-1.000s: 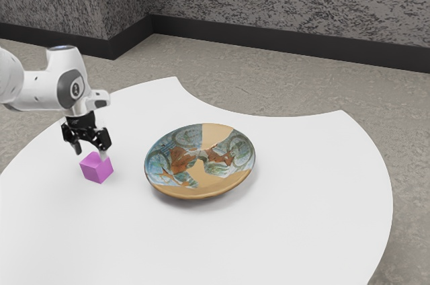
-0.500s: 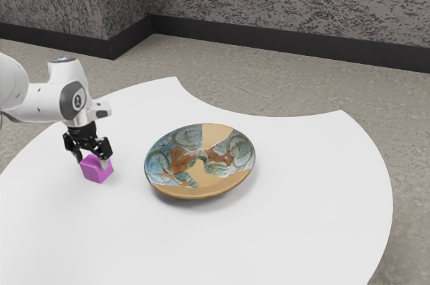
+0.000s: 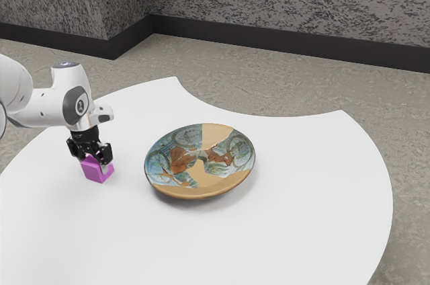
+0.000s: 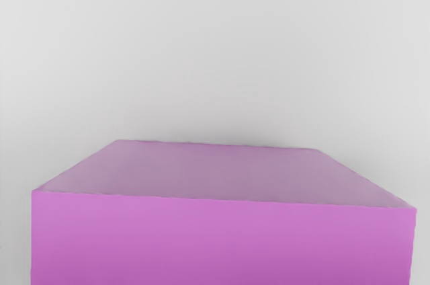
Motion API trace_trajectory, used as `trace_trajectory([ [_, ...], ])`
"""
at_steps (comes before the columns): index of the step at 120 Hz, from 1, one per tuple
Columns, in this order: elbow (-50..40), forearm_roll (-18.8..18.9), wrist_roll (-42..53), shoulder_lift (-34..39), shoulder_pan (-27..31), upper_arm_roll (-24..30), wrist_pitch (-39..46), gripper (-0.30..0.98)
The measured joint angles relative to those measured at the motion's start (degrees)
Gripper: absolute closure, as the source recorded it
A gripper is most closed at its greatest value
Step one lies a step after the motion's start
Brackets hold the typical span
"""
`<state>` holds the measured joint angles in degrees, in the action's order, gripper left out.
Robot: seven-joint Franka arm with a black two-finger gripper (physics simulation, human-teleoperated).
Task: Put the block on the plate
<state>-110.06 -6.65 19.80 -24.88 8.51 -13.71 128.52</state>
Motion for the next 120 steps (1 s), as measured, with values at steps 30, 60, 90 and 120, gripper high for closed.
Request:
trace_trajectory([
  [30, 0.1, 0.2, -0.2, 0.5, -0.1, 0.0, 0.2, 0.25],
  [60, -0.1, 1.0, -0.5, 2.7, -0.7, -0.1, -0.2, 0.26],
  [90, -0.1, 4.4, -2.0, 9.3, -4.6, 0.0, -2.8, 0.26],
  [120, 0.9, 6.6, -4.9, 12.3, -15.1, -0.2, -5.0, 0.27],
])
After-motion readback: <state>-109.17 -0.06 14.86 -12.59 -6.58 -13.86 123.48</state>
